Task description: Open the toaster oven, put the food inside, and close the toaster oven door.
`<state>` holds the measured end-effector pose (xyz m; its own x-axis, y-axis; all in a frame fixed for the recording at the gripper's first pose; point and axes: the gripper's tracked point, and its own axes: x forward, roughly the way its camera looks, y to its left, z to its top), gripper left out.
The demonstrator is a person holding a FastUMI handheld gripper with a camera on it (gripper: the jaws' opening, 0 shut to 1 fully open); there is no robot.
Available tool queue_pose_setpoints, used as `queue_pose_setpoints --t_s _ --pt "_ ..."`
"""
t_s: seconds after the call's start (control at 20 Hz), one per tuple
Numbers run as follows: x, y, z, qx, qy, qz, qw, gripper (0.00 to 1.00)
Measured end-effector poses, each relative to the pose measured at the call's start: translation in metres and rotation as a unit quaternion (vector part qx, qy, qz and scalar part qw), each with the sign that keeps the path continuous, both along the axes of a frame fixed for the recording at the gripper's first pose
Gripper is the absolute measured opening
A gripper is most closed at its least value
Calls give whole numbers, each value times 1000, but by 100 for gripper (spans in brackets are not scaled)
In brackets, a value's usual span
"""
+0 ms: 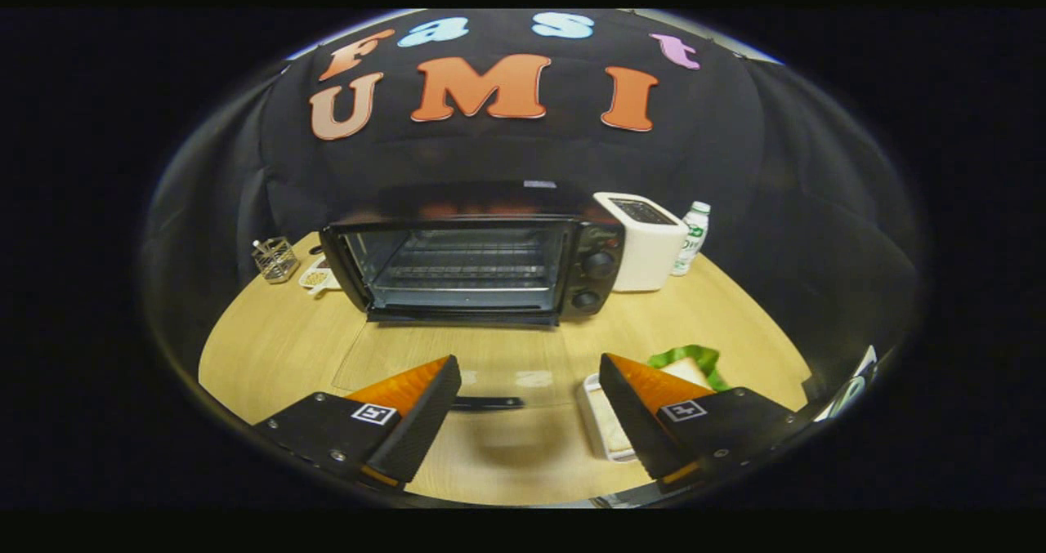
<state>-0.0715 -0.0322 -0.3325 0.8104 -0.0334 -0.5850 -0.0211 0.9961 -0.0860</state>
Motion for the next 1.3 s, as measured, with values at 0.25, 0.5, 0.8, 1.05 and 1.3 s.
queue_pose_setpoints --t_s 0.25,0.5,0.8,1.05,1.3 --pt "-2 -61 21 8 21 0 1000 100" --pt "-2 -104 5 52 76 21 995 100" --pt "-9 -133 -37 142 194 71 968 100" --pt "-20 -135 -74 204 294 94 929 99" --pt "-24 -138 -103 214 344 97 909 97"
